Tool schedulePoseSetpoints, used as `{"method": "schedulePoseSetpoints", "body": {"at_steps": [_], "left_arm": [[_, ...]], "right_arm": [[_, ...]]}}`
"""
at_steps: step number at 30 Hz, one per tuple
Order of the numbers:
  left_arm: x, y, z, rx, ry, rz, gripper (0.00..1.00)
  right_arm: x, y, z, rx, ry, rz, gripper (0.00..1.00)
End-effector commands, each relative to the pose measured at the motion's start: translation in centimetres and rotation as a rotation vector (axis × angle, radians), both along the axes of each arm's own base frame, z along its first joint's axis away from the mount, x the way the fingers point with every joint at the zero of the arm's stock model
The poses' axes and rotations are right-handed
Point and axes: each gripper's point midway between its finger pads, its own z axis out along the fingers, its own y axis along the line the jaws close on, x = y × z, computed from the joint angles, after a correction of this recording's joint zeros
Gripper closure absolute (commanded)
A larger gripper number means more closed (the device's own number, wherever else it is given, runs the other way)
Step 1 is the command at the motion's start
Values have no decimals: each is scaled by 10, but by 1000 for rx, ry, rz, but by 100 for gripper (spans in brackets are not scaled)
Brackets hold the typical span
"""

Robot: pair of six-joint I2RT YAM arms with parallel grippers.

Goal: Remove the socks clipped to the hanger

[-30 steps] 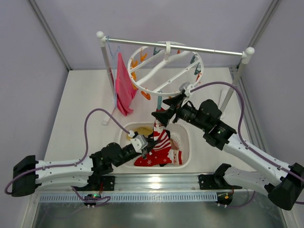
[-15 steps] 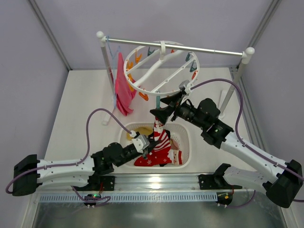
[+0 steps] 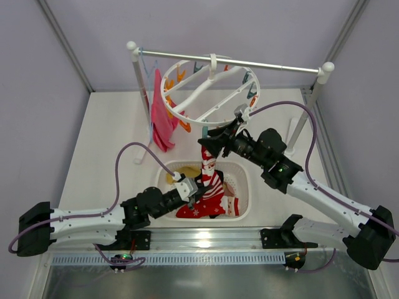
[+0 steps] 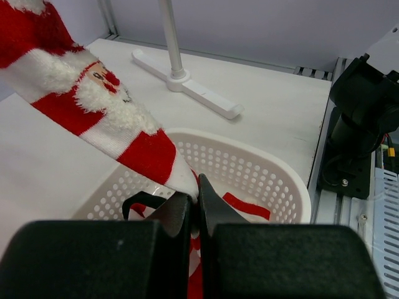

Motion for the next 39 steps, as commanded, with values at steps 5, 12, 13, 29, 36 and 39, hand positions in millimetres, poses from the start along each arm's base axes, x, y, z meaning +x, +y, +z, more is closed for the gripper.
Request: {"method": "schedulePoseSetpoints", "body": {"at_steps": [5, 12, 13, 29, 36, 39], "left_arm": [[-14, -9, 1, -6, 17, -81, 100], [-14, -10, -1, -1, 19, -84, 100], [-14, -10, -2, 1, 21, -82, 100], [-3, 3, 26, -81, 84, 13, 100], [-7, 1, 72, -168, 113, -12, 100], [-10, -9, 78, -164, 113, -45, 100]], "right_arm": [[9, -1, 20, 76, -53, -35, 57], [17, -3, 18, 102, -52, -78, 92], [19, -4, 17, 100, -50, -84, 96], [-8, -33, 29, 70, -132, -101, 22], [-29, -70, 37, 28, -217, -171, 3], [-29, -94, 41, 53, -240, -274, 0]]}}
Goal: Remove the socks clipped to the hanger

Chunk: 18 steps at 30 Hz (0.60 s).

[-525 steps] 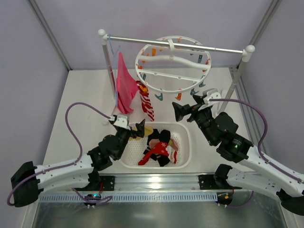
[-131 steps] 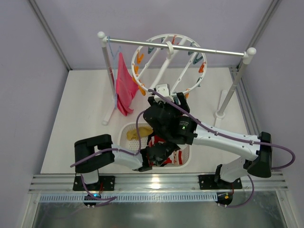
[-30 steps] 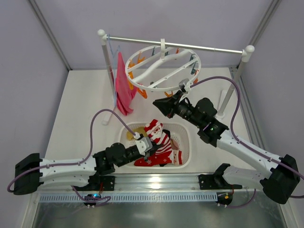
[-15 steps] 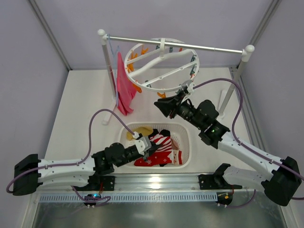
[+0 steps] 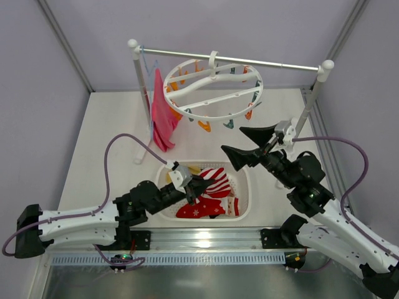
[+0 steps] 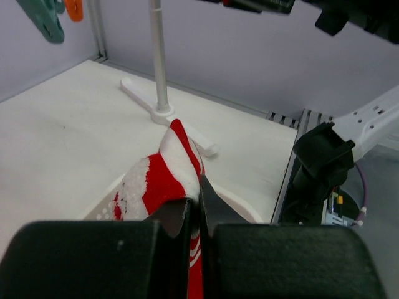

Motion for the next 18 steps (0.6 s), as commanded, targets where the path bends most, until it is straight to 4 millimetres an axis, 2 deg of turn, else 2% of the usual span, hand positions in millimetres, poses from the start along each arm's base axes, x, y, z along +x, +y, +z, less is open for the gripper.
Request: {"method": "schedulePoseSetpoints", "body": {"at_steps": [1, 2, 4, 5, 8, 9, 12, 13, 18], "left_arm": [[-4, -12, 34, -63, 8, -37, 100], [-2, -22, 24, -29, 19, -44, 100], [-1, -33, 19, -8, 33, -54, 100], [2, -44, 5, 26, 46, -53, 100], [14, -57, -14, 55, 75, -3, 100], [22, -64, -35, 98, 94, 28, 100], [36, -67, -52, 117, 103, 103, 100], [39, -68, -64, 143, 110, 121, 100], [41, -73, -75, 176, 111, 128, 100]], "right_arm": [[9, -26, -8, -6, -10, -141, 0], [9, -36, -2, 18, -18, -181, 0], [9, -43, -5, 25, -13, -212, 0], [7, -49, -3, 38, -21, -227, 0], [3, -54, -2, 50, -26, -232, 0], [-1, -57, 1, 61, -36, -231, 0], [-5, -62, 2, 72, -45, -232, 0], [-6, -63, 2, 75, -47, -235, 0], [-8, -65, 3, 82, -51, -236, 0]]}}
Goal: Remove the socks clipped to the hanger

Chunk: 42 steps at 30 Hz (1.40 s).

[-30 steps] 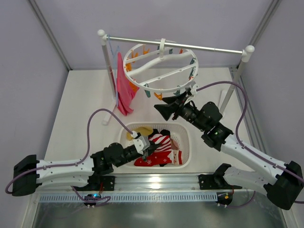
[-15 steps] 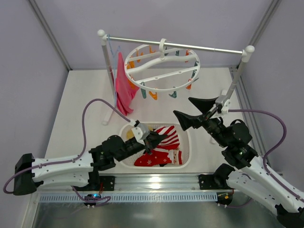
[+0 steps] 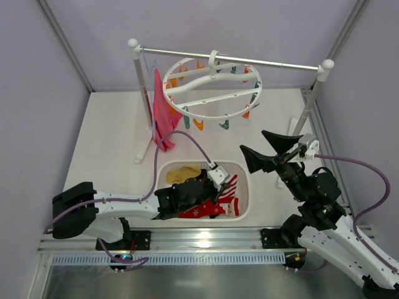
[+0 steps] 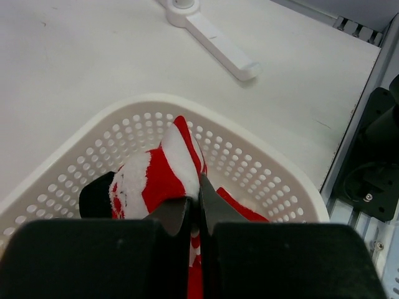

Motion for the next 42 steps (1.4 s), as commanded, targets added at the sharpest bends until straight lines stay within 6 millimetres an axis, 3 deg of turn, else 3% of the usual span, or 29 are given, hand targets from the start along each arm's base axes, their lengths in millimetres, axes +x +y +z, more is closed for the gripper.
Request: {"method": "schedulePoseSetpoints", "body": {"at_steps": [1, 2, 4, 5, 6, 7, 15, 18, 19, 21, 22, 23, 24, 27, 28, 31, 33, 35, 36, 42], "left_arm": [[7, -9, 32, -108, -33, 37, 100], [7, -9, 32, -107, -31, 38, 100], [5, -7, 29, -95, -26, 30, 73], [2, -8, 31, -98, -25, 18, 53], [1, -7, 30, -98, -22, 11, 11], [0, -7, 30, -97, -20, 8, 1], [-16, -5, 16, 2, 24, -57, 0], [1, 20, 22, -14, -26, 90, 0], [17, 42, 42, -60, -68, 216, 0], [36, 75, 53, -107, -116, 383, 1], [44, 94, 69, -164, -138, 461, 0], [62, 119, 73, -175, -159, 579, 0], [70, 130, 69, -156, -152, 604, 0], [111, 166, 85, -200, -73, 688, 0], [127, 187, 88, -208, -73, 757, 0], [143, 222, 109, -294, -105, 889, 0], [142, 240, 126, -376, -134, 959, 0], [138, 250, 123, -411, -142, 984, 0], [133, 256, 133, -471, -156, 983, 0], [117, 263, 111, -477, -119, 953, 0]], "right_arm": [[1, -4, 4, 9, -12, -22, 0], [1, -4, 3, 5, -12, -23, 0], [1, -4, 3, 3, -13, -21, 0], [0, -4, 4, 6, -15, -19, 0], [1, -4, 3, 0, -13, -21, 0], [1, -4, 3, -2, -13, -23, 0], [1, -7, 2, 1, -11, -37, 0], [2, -8, 2, 2, -9, -43, 0], [2, -8, 2, 0, -8, -43, 0], [3, -9, 2, -1, -8, -48, 0], [4, -9, 2, -2, -7, -50, 0], [4, -9, 1, -4, -7, -52, 0], [4, -10, 2, 0, -7, -56, 0], [4, -11, 1, 3, -6, -63, 0], [5, -13, 1, 1, -9, -72, 0], [5, -20, 2, 17, -12, -102, 0], [6, -26, 0, 21, -8, -131, 0], [9, -34, -1, 34, -2, -174, 0], [9, -36, -2, 34, 0, -183, 0], [14, -36, -3, 25, 9, -198, 0]]}}
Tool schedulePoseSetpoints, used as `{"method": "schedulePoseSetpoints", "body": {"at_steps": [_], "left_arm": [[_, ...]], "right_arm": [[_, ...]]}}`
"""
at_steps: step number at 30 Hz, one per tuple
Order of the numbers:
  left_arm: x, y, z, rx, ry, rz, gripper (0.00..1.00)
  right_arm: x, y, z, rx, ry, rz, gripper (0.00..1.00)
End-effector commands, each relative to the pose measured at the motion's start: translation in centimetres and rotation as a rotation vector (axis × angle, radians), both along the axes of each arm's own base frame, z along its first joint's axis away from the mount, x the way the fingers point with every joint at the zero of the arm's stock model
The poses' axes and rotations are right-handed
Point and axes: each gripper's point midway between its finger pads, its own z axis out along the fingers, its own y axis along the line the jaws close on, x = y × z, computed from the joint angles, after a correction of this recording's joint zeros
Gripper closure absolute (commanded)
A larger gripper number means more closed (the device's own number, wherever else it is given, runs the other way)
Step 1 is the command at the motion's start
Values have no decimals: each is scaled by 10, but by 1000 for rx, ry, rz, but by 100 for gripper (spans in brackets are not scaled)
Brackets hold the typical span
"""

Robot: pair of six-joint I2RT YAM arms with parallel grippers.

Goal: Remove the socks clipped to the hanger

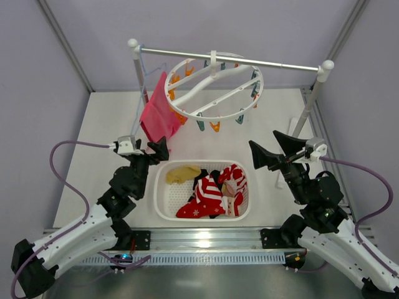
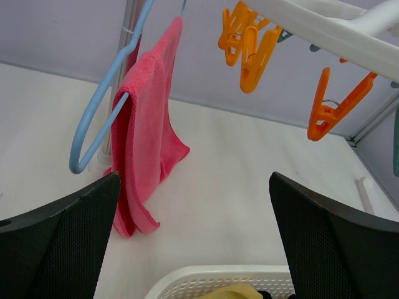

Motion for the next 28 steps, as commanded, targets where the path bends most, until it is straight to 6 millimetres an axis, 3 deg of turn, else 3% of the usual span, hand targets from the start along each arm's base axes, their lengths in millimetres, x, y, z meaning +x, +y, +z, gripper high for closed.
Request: {"method": "schedulePoseSetpoints", "body": {"at_steps": [1, 6, 28], "left_arm": [[-5, 7, -2, -48, -5, 12, 0], [-11, 0, -14, -9, 7, -54, 1], [-14, -7, -20, 47, -2, -108, 0]], "right_arm": [[5, -3, 2, 2, -5, -33, 0], [9, 0, 0, -9, 8, -34, 0], [10, -1, 0, -13, 12, -43, 0]]}}
